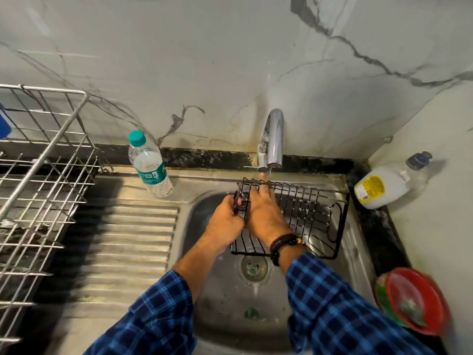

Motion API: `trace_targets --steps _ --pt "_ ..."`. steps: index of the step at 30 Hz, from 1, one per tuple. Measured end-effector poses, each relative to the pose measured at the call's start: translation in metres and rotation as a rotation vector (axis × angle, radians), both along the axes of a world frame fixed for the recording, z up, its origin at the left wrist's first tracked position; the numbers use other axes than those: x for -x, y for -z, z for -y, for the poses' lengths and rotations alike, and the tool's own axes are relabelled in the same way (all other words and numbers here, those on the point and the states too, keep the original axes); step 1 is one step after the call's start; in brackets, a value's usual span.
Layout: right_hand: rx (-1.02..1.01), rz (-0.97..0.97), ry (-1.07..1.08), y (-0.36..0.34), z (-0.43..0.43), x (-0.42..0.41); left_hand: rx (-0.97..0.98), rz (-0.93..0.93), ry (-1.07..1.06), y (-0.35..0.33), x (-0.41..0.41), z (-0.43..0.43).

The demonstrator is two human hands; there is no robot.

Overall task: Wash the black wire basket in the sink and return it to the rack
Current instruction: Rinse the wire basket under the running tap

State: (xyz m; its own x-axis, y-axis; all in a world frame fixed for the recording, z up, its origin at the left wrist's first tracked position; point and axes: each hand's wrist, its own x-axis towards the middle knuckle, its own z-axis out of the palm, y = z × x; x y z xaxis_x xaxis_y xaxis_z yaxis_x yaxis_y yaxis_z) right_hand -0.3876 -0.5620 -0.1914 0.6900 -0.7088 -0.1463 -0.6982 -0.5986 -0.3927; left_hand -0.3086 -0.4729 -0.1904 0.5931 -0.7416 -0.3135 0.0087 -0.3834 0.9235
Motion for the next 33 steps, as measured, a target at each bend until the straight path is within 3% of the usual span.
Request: trace_targets --steps 6,12,18,20,22,29,31,33 --pt "-0.046 -0.034 -0.313 0.001 -0.013 0.037 0.052 -0.138 -0.119 0.002 -0.021 -0.002" --pt "0.153 0.127 -0.071 -0.024 0.006 0.019 0.046 -0.025 0.046 -0.012 -0.007 -0.012" --pt "0.139 0.08 -0.075 -0.01 -0.019 0.025 0.123 -0.103 -0.141 -0.017 -0.018 -0.013" --pt "0.109 0.134 0.02 -0.006 -0.016 0.034 0.153 -0.156 -0.129 -0.019 -0.026 -0.017" --pt "0.21 0.18 -0.029 -0.006 -0.01 0.033 0.161 -0.158 -0.09 -0.018 -0.029 -0.023" --pt "0.229 -0.136 -0.368 -0.007 -0.012 0.034 0.205 -0.139 -0.135 -0.019 -0.028 -0.038" --pt "0.277 -0.023 -0.286 -0.002 -0.016 0.039 0.203 -0.148 -0.175 -0.022 -0.032 -0.042" --pt "0.265 0.127 -0.06 0.0 -0.014 0.043 0.196 -0.163 -0.2 -0.023 -0.038 -0.046"
